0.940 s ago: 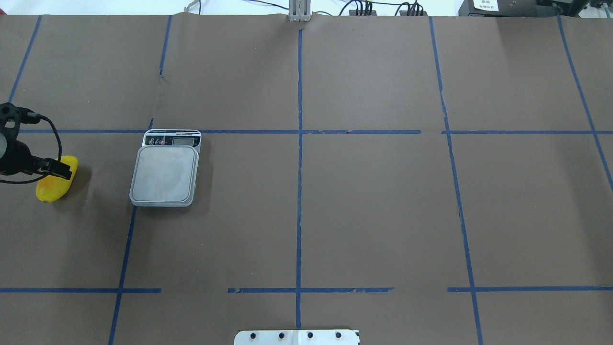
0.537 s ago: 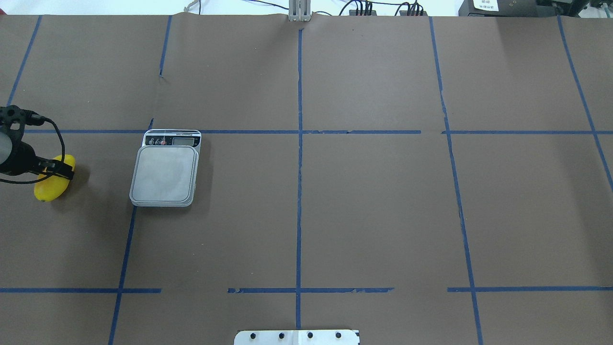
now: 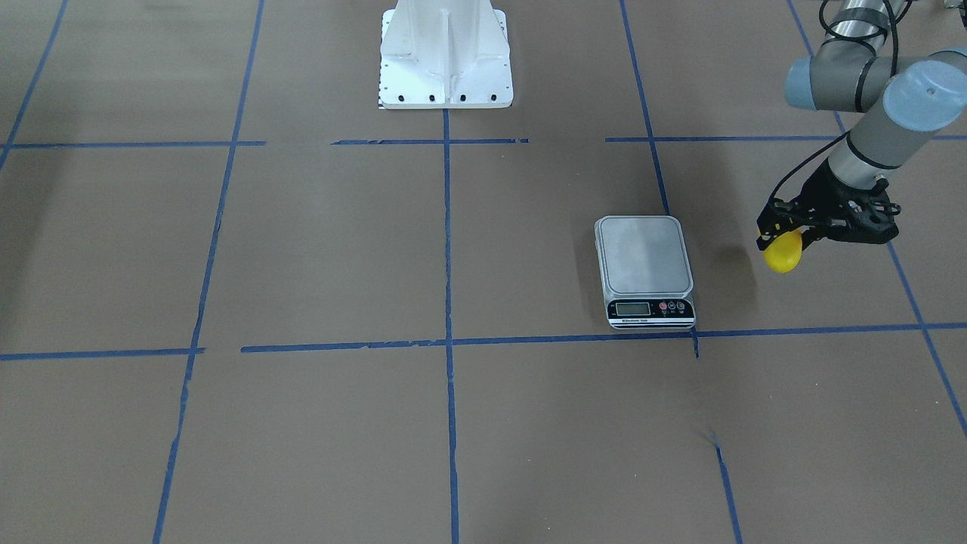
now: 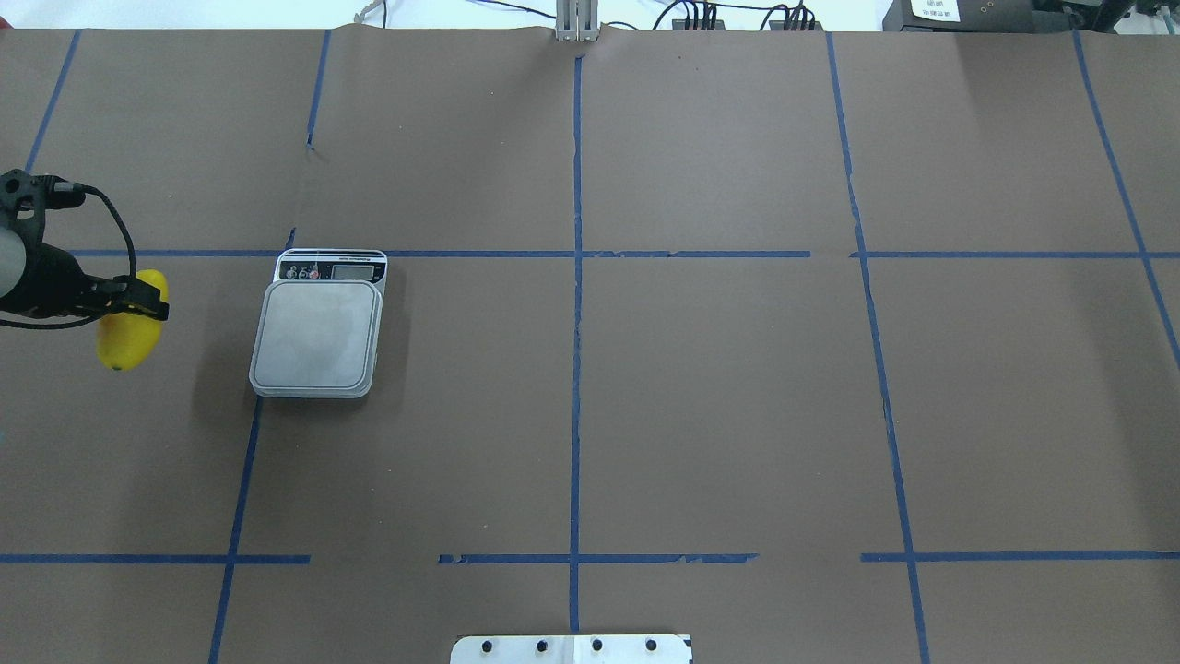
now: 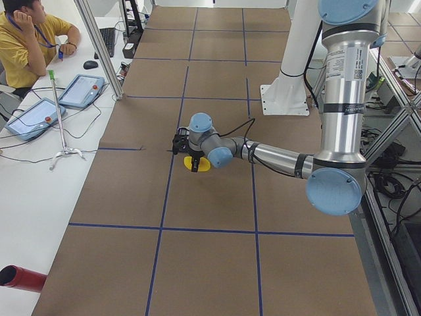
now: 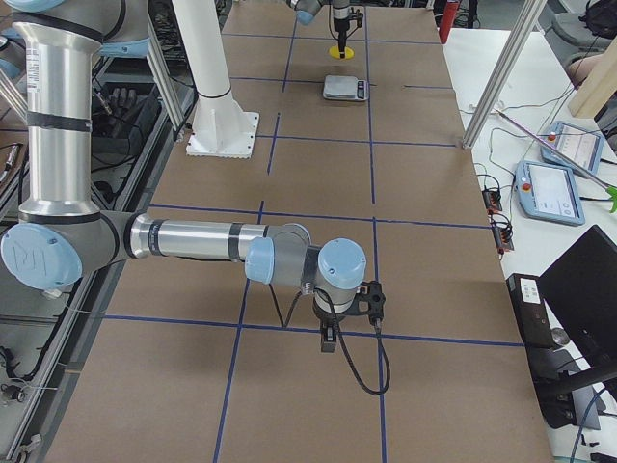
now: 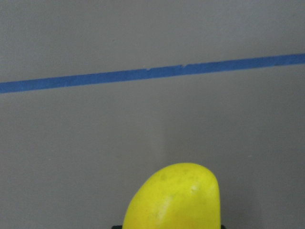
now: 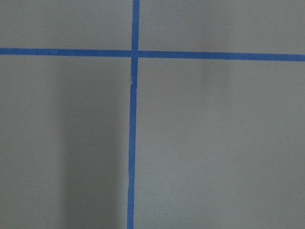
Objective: Weigh mango
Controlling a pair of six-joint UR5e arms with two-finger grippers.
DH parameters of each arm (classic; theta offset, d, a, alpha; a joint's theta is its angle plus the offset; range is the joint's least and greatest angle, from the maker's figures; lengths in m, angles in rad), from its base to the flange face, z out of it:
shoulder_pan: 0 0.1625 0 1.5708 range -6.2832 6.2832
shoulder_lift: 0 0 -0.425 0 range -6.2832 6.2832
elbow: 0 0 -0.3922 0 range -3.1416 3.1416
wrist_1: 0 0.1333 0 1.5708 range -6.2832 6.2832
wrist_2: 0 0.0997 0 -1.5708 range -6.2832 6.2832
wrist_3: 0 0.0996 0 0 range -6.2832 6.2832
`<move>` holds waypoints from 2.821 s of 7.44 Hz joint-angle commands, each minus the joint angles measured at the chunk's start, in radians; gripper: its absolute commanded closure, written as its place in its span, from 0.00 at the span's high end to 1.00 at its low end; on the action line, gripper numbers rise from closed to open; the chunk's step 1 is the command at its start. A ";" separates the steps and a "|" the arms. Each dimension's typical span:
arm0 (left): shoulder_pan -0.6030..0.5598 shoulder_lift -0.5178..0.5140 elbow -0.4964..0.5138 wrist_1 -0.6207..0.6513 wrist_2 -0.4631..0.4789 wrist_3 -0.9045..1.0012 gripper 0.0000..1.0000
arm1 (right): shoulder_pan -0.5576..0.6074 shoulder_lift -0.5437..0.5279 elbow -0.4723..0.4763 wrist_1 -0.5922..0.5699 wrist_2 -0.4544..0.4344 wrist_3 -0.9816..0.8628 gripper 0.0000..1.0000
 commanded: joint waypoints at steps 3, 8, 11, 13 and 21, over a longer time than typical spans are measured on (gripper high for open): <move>0.088 -0.270 0.006 0.152 0.008 -0.431 0.00 | 0.000 0.000 0.000 0.000 0.000 0.000 1.00; 0.174 -0.280 0.046 0.165 0.060 -0.429 0.10 | 0.000 0.000 0.000 0.000 0.000 0.000 1.00; 0.174 -0.249 0.045 0.167 0.085 -0.429 0.21 | 0.000 0.000 0.000 0.000 0.000 0.000 1.00; 0.174 -0.254 0.048 0.167 0.086 -0.428 0.77 | 0.000 0.000 0.000 0.000 0.000 0.000 1.00; -0.198 0.041 -0.090 0.165 -0.051 0.281 1.00 | 0.000 0.000 0.000 0.000 0.000 0.000 1.00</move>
